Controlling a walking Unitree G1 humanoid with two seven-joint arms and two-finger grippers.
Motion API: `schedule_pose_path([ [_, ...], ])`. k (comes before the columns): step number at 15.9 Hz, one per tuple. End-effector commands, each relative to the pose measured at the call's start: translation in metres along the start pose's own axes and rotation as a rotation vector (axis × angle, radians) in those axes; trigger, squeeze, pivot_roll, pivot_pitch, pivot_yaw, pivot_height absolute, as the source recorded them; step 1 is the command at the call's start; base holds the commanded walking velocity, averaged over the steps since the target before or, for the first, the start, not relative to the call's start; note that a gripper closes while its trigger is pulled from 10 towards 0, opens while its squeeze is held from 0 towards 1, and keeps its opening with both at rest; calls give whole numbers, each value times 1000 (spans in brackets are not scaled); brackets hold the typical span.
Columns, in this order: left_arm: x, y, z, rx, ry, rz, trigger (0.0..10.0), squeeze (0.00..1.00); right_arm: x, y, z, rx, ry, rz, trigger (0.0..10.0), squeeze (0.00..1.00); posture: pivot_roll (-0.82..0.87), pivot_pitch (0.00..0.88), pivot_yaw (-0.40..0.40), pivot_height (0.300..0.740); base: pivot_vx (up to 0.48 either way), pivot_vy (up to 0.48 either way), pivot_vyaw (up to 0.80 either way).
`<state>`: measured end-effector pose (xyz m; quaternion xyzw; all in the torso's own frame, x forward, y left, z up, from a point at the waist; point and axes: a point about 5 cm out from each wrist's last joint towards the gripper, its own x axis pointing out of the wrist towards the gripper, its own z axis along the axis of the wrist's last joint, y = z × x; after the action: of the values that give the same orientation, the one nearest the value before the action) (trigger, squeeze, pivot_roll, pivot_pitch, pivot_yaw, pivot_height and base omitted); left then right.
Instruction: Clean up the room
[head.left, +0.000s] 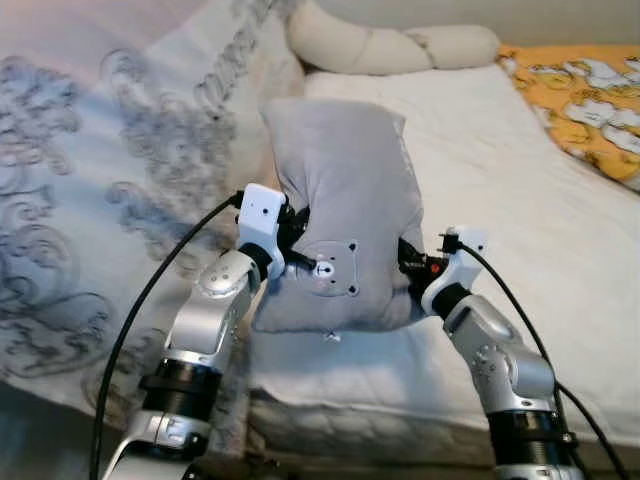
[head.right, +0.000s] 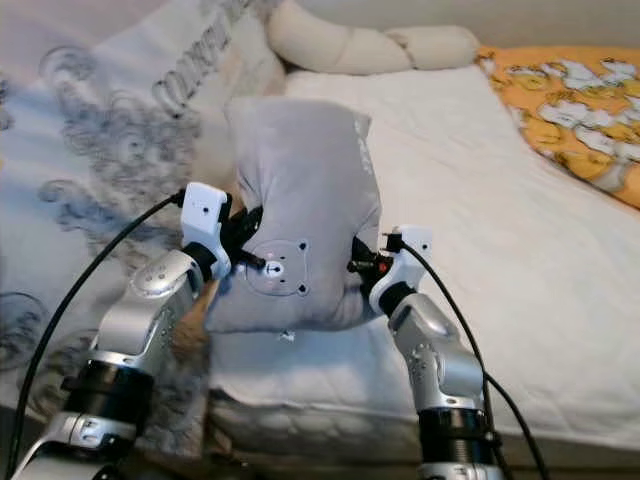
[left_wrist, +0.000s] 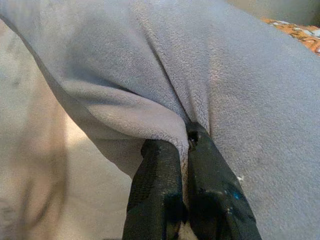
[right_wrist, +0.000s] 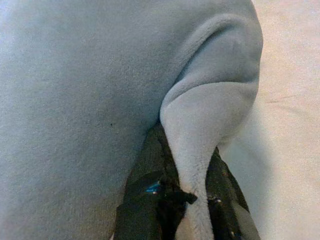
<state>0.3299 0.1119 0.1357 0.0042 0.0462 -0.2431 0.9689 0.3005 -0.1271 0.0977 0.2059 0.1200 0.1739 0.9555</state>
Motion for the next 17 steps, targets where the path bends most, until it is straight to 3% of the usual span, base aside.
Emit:
schedule_pose_path([
  [1, 2, -3, 9, 15, -37, -29, 10000, 0, 5, 14, 7, -15, -21, 65, 10000, 0, 33, 0, 56, 740, 379, 0, 0],
  [4, 3, -5, 9, 19, -34, -34, 10000, 0, 4, 13, 6, -14, -21, 61, 10000, 0, 30, 0, 59, 740, 379, 0, 0],
  [10, 9, -4, 8, 151, 12, -68, 10000, 0, 8, 11, 1, -2, 5, 34, 10000, 0, 26, 0, 60, 740, 0, 0, 0],
  [14, 15, 7, 4, 230, 116, -53, 10000, 0, 20, 15, -14, 5, 106, 54, 10000, 0, 32, 0, 63, 740, 0, 0, 0],
  [16, 17, 15, 2, 332, 152, -58, 10000, 0, 29, 22, -26, 13, 179, 78, 10000, 0, 41, 0, 58, 740, 0, 0, 0],
  [17, 17, 16, 2, 342, 156, -61, 10000, 0, 30, 22, -28, 13, 191, 81, 10000, 0, 43, 0, 56, 740, 0, 0, 0],
])
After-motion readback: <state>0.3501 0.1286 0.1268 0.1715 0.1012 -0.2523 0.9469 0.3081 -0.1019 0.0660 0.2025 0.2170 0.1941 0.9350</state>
